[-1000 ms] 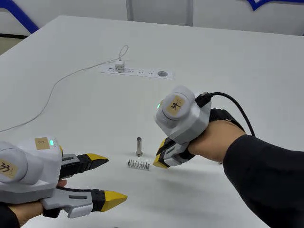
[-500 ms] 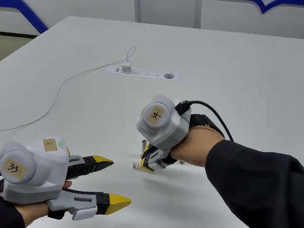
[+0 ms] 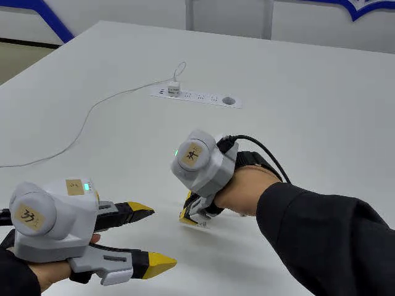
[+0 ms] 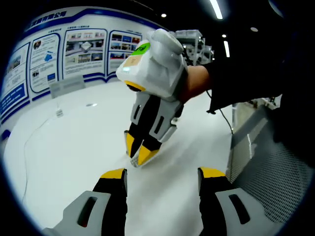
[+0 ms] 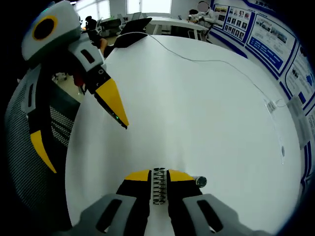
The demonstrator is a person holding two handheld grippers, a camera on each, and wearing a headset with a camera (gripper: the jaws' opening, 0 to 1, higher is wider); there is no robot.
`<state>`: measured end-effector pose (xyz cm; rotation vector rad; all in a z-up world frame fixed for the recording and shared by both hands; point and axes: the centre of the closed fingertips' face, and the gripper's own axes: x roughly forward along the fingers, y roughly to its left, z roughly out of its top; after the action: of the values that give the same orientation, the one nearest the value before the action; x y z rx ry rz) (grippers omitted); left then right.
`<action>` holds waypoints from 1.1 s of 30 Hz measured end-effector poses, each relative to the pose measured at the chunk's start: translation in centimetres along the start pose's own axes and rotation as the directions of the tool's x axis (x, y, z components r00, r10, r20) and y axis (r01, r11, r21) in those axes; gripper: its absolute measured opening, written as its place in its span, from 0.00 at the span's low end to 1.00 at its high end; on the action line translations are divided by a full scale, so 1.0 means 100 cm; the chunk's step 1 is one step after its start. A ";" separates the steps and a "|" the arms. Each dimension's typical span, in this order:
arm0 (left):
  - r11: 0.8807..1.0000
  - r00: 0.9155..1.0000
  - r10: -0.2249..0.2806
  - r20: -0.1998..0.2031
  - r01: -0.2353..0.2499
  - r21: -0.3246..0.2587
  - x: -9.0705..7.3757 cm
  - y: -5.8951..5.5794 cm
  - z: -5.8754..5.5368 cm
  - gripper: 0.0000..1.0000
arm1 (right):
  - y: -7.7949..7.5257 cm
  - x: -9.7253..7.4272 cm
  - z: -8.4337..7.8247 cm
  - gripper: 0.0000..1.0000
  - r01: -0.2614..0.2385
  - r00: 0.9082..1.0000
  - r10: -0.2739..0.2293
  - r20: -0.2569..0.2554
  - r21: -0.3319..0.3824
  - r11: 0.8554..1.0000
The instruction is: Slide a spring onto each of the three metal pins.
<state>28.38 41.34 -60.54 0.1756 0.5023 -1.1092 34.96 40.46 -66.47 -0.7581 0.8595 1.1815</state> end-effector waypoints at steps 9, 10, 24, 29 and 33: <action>1.000 1.000 -0.005 0.000 0.005 -0.001 0.001 0.000 -0.001 0.59 | 0.000 0.009 -0.004 0.13 -0.013 0.999 0.013 -0.034 -0.010 1.000; 1.000 1.000 -0.005 0.001 0.005 -0.001 0.001 0.000 -0.001 0.59 | 0.000 0.010 -0.004 0.13 -0.014 0.999 0.014 -0.035 -0.011 1.000; 1.000 1.000 -0.004 0.006 0.004 -0.001 0.001 0.002 -0.001 0.59 | 0.002 0.010 -0.005 0.12 -0.024 0.999 0.024 -0.043 0.010 1.000; 1.000 1.000 -0.006 0.002 0.006 0.001 0.001 0.001 -0.001 0.59 | 0.003 0.001 -0.003 0.12 -0.015 1.000 0.016 -0.024 0.027 1.000; 1.000 1.000 -0.007 0.000 0.007 0.003 0.001 0.001 -0.001 0.59 | 0.002 -0.011 -0.002 0.12 0.000 1.000 0.000 0.008 0.043 0.999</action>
<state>28.44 41.30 -60.74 0.1761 0.5020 -1.1172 34.59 39.84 -65.60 -0.7179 0.8753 1.1617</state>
